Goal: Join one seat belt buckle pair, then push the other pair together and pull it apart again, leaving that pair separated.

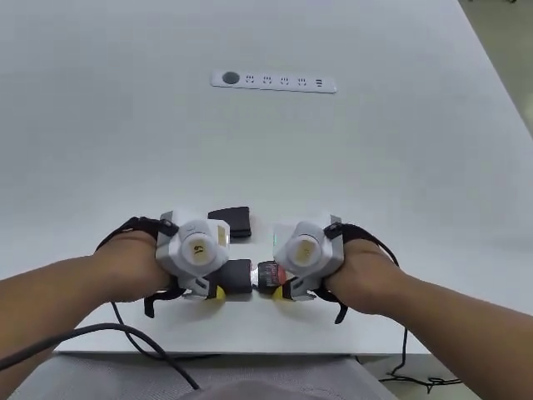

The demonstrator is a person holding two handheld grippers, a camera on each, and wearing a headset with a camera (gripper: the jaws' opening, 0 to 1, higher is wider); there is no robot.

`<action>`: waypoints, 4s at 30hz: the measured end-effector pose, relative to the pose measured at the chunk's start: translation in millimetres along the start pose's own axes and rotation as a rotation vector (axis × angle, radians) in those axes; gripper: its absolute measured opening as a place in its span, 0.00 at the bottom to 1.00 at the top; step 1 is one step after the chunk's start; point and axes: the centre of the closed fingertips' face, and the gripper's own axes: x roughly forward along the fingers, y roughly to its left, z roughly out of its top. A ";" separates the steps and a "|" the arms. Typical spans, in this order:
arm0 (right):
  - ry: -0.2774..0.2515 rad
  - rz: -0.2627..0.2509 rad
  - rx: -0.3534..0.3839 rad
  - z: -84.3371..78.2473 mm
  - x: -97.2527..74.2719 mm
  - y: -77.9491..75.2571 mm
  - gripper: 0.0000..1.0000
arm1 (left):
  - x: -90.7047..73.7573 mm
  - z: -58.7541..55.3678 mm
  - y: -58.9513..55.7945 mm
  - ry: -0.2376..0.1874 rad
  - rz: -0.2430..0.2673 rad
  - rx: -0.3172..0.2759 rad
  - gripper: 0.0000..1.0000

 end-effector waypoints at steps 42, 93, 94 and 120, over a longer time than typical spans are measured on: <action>-0.032 -0.127 0.016 -16.3 -56.5 -49.9 0.30 | -43.4 24.4 69.0 -0.056 0.128 -0.050 0.47; 0.069 -0.042 0.026 -71.3 -37.3 -94.1 0.32 | -2.2 4.1 92.8 0.043 0.054 0.019 0.34; 0.068 -0.040 0.023 -70.0 -36.5 -93.8 0.32 | -2.2 4.2 92.6 0.043 0.054 0.021 0.33; 0.032 -0.059 -0.019 -10.4 -10.3 -89.6 0.32 | -3.1 2.8 91.7 0.068 0.059 0.042 0.33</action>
